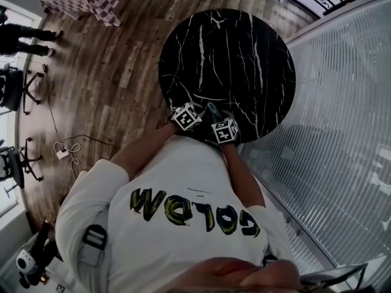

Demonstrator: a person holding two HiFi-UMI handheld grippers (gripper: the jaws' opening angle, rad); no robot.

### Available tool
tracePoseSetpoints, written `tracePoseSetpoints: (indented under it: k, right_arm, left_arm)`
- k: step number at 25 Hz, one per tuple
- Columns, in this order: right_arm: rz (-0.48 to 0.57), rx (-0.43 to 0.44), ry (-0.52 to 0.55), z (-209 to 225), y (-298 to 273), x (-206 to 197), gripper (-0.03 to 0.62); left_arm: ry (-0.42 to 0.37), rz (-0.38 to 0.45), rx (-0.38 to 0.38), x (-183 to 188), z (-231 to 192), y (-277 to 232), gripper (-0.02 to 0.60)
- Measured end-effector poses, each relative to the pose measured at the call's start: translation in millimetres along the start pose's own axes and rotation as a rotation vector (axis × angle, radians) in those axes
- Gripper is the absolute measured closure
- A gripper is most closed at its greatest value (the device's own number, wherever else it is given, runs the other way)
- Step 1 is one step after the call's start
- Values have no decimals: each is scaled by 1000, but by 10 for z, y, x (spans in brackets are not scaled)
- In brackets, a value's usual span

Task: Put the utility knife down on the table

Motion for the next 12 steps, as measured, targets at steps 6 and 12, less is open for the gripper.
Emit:
tracePoseSetpoints:
  k: [6,12]
  right_arm:
    - [196,-22,-196,138,438,214,531]
    - [402,-26,-321,230,1000,553,573]
  left_arm:
    - [52,142,-11,265,94,261,581]
    - [79,277,-19,634,254,731,581]
Point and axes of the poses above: the fingertips, and each gripper's own axes: y backward along the fingers, z to its right, x out of its top, the point moved 2 cm from there along y, backward along the fingers, and after that the axes turned 2 degrees about y, right-handed, at the moved point
